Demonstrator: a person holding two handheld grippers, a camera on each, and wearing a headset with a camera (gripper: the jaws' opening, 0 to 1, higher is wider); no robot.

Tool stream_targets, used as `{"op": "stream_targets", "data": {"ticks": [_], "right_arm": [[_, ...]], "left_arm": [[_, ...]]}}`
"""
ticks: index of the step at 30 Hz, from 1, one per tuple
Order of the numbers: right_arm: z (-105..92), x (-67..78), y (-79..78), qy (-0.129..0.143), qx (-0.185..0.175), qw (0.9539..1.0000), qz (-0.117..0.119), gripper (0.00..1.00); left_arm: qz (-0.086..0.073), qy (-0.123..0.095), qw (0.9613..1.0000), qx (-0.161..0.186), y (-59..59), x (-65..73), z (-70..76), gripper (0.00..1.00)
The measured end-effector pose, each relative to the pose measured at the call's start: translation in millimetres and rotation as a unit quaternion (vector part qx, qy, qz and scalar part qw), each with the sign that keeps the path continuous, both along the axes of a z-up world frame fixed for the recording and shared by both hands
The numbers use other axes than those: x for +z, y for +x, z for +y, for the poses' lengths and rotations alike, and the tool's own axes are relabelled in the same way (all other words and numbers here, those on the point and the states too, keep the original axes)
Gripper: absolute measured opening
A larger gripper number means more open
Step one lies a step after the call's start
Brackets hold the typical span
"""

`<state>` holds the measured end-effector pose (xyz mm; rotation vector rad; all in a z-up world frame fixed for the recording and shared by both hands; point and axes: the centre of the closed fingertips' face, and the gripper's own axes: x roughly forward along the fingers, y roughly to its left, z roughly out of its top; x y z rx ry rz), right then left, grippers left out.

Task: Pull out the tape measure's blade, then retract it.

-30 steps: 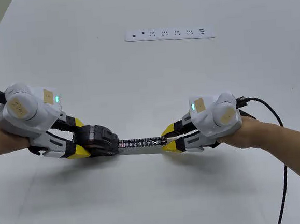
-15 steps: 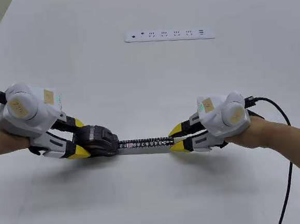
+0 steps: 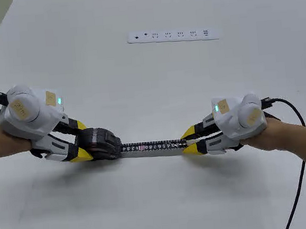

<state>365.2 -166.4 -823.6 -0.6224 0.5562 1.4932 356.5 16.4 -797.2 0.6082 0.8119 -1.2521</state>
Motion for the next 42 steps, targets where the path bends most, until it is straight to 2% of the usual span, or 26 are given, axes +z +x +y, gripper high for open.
{"op": "stream_targets", "data": {"ticks": [42], "right_arm": [[-46.7,1.9,-0.8,-0.03,-0.009,0.9995,-0.007,0.11]], "left_arm": [[0.001,-0.002,1.0,0.002,-1.4,1.4,-0.7,0.29]]}}
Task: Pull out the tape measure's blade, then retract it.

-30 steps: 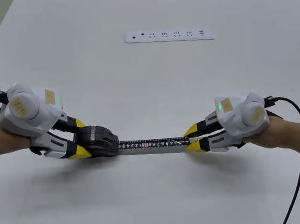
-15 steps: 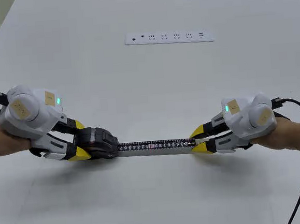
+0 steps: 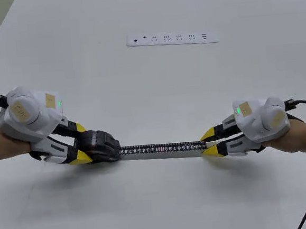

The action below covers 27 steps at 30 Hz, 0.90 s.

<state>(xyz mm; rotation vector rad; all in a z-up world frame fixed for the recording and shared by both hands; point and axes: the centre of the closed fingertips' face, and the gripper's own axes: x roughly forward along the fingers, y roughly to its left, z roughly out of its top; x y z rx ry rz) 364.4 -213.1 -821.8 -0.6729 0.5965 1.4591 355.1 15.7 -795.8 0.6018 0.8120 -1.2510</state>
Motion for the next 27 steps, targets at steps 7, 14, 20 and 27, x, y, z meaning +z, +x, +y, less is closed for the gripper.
{"op": "stream_targets", "data": {"ticks": [7,14,20,27], "right_arm": [[-7.6,-0.2,-1.0,-0.006,-0.002,1.0,0.001,0.11],[-16.0,-1.2,1.1,-0.01,-0.005,0.9999,0.001,0.11],[-22.2,-1.5,1.9,-0.015,-0.006,0.9999,0.0,0.11],[-30.3,-3.1,0.9,-0.022,-0.008,0.9997,0.0,0.11]], "left_arm": [[0.001,0.0,1.0,-0.001,0.2,0.3,-0.7,0.29],[0.002,0.001,1.0,-0.001,0.5,0.0,-0.5,0.29],[0.003,0.001,1.0,-0.001,1.3,-0.7,-0.5,0.29],[0.004,0.003,1.0,-0.005,0.1,-0.5,-0.9,0.29]]}}
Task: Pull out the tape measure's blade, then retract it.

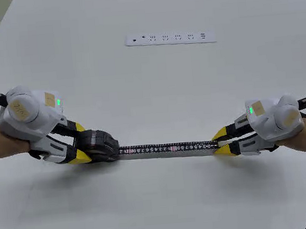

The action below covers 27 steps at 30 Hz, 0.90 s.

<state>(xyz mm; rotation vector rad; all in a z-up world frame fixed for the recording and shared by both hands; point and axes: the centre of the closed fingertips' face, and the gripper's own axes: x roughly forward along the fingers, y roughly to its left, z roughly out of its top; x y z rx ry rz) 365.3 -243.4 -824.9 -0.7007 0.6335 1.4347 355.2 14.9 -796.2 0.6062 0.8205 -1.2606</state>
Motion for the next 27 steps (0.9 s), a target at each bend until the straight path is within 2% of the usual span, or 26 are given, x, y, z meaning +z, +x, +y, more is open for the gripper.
{"op": "stream_targets", "data": {"ticks": [9,14,17,27], "right_arm": [[-6.3,0.2,0.4,-0.007,-0.002,1.0,-0.002,0.11],[-5.5,-0.3,-0.6,-0.014,0.002,0.9999,-0.004,0.12],[-5.9,-0.6,0.2,-0.018,0.003,0.9998,-0.006,0.12],[-6.2,-1.2,0.2,-0.024,0.006,0.9997,-0.004,0.14]], "left_arm": [[0.005,0.003,1.0,-0.002,0.5,-0.5,0.2,0.29],[0.008,0.013,0.9999,-0.007,-0.3,-1.1,-1.9,0.3],[0.016,0.015,0.9997,-0.007,-1.2,-2.4,-2.6,0.3],[0.023,0.017,0.9995,-0.01,-0.8,-3.0,-2.0,0.31]]}}
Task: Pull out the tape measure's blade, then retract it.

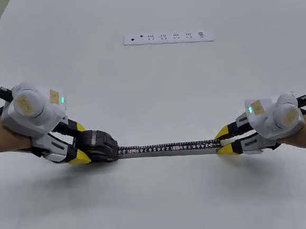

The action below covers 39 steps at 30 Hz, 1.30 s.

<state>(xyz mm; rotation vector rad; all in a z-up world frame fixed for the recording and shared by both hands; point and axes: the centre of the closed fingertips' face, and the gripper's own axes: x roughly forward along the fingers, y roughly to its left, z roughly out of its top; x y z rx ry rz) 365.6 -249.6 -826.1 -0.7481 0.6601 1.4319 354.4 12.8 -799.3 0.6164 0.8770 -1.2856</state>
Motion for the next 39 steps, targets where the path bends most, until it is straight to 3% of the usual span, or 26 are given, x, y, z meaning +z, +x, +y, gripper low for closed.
{"op": "stream_targets", "data": {"ticks": [11,24,39], "right_arm": [[-2.4,-1.0,1.0,-0.004,0.001,1.0,-0.001,0.14],[-5.5,2.1,-1.1,-0.011,0.002,0.9998,-0.017,0.19],[-15.3,1.0,-2.1,-0.015,-0.015,0.9995,-0.023,0.25]], "left_arm": [[0.002,0.001,1.0,-0.001,0.3,-0.3,-1.3,0.31],[-0.004,-0.014,0.9995,0.029,1.9,1.3,-1.9,0.32],[-0.015,-0.03,0.9971,0.068,-4.1,5.8,12.0,0.38]]}}
